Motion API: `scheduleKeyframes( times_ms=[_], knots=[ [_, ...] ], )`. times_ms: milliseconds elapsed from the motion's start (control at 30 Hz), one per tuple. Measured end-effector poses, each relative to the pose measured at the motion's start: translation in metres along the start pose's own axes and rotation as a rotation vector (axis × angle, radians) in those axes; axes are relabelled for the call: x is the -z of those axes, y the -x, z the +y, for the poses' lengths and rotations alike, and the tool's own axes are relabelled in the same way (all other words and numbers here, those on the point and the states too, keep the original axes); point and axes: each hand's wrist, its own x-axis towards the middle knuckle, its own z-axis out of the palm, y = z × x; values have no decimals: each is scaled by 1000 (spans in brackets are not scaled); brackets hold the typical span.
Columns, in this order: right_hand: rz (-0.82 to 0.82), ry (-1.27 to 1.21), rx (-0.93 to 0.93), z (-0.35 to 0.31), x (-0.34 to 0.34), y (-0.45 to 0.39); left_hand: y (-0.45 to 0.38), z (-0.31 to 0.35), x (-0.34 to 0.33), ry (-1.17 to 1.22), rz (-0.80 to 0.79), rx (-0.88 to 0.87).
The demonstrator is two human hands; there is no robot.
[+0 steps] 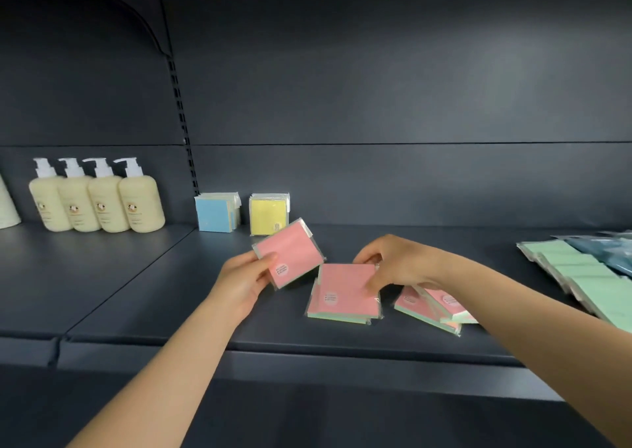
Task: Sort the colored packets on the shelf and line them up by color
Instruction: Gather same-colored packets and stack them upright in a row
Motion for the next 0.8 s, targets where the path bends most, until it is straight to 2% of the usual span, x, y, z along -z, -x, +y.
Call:
scheduleKeyframes(
  times_ms=[67,167,300,567,733,800],
  knots=[
    [6,-111,24,3,5,2,0,0,0,17,27,-12],
    [-1,-403,35,3,14,4,-1,1,1,-4,64,-21],
    [144,-555,66,-9,10,-8,0,3,-1,-98,-1,-13],
    [351,-477,29,-30,-28,-44,-2,0,0,-223,-228,-42],
    [449,-301,1,-34,-27,-39,-6,-2,0,-246,-165,-73],
    [360,-157,-41,-27,-17,-27,-7,-3,1,-221,-117,-90]
  ],
)
